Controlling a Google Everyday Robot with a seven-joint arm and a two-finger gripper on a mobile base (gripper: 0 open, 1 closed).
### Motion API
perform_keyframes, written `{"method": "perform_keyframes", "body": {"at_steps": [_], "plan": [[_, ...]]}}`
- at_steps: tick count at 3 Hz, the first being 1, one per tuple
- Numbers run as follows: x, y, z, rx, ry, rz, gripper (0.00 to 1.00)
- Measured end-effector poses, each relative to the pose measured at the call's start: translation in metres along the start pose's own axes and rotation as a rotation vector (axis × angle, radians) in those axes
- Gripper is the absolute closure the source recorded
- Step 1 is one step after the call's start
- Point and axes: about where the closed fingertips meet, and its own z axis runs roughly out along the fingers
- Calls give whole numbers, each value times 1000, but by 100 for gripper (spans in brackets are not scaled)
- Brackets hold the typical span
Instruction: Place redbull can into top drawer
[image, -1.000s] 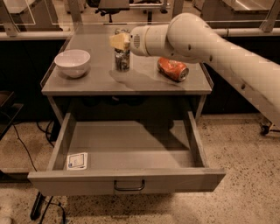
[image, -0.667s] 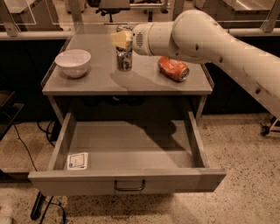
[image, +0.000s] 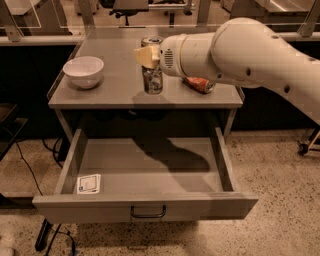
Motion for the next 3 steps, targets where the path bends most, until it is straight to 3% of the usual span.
{"method": "perform_keyframes", "body": {"at_steps": [1, 3], "plan": [[0, 0, 0, 0, 0, 0, 100], [47, 8, -31, 78, 66, 41, 100]]}}
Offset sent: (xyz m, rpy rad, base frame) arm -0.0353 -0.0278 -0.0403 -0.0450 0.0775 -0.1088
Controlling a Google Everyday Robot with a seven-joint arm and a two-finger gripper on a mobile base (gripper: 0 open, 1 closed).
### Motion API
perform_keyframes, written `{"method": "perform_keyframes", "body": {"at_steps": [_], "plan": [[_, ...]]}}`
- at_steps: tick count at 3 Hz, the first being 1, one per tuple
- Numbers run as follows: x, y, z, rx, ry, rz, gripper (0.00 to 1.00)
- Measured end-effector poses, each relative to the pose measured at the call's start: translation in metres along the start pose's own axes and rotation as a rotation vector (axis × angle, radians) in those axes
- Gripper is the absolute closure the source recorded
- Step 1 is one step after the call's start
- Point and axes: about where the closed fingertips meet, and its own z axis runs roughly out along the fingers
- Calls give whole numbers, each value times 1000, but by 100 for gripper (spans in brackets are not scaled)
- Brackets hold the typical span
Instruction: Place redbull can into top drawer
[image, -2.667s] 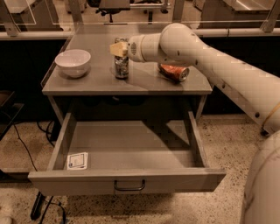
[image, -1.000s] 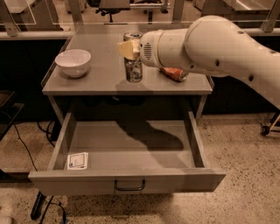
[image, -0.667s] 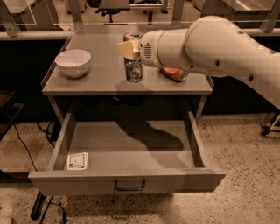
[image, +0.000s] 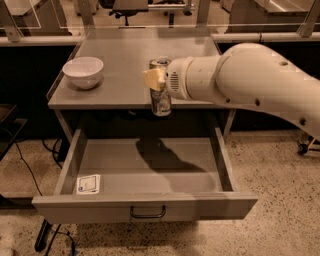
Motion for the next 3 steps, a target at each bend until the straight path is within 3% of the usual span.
{"method": "perform_keyframes", "body": {"at_steps": [1, 2, 3], "plan": [[34, 9, -14, 26, 45, 51, 100], [34, 9, -14, 26, 45, 51, 100], [41, 3, -10, 65, 32, 65, 100]]}}
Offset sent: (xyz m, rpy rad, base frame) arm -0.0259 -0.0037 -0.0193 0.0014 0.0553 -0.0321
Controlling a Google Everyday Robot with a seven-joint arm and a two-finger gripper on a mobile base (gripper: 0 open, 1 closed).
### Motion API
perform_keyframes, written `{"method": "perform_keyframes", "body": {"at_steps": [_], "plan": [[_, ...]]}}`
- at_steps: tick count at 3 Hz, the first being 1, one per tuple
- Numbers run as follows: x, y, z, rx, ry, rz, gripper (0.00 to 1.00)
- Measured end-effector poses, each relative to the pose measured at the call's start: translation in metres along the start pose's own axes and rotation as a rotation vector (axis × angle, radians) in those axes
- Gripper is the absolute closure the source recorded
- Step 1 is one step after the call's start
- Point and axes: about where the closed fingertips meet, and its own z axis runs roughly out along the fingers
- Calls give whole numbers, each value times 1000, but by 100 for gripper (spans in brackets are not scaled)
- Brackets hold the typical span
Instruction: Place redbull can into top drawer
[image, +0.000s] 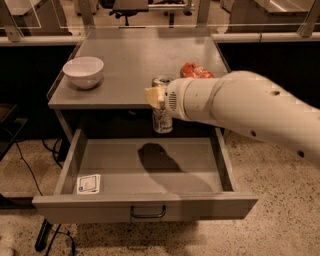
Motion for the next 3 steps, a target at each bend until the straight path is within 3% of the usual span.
{"method": "perform_keyframes", "body": {"at_steps": [1, 2, 3], "plan": [[16, -31, -4, 108, -54, 17, 100], [31, -66, -17, 180, -101, 74, 100], [33, -72, -19, 191, -107, 77, 100]]}}
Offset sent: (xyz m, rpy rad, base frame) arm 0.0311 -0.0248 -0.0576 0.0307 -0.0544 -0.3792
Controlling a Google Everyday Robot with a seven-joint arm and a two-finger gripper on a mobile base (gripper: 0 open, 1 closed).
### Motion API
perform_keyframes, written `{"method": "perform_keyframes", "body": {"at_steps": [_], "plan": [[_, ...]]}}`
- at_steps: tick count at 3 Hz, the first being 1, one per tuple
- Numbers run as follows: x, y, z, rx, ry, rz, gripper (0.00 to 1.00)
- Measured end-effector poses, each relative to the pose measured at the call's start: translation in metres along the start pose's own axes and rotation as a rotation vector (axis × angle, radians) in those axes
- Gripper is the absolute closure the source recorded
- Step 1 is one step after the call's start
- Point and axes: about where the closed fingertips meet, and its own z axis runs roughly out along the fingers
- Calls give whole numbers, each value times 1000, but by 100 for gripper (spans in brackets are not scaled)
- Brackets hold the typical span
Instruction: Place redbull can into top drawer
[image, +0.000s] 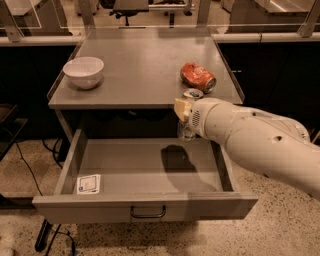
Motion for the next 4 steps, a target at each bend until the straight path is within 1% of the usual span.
{"method": "perform_keyframes", "body": {"at_steps": [1, 2, 3, 4], "plan": [[7, 1, -1, 0, 9, 12, 100], [57, -25, 13, 48, 29, 88, 100], [57, -25, 13, 48, 29, 88, 100], [73, -31, 21, 69, 34, 124, 100]]}}
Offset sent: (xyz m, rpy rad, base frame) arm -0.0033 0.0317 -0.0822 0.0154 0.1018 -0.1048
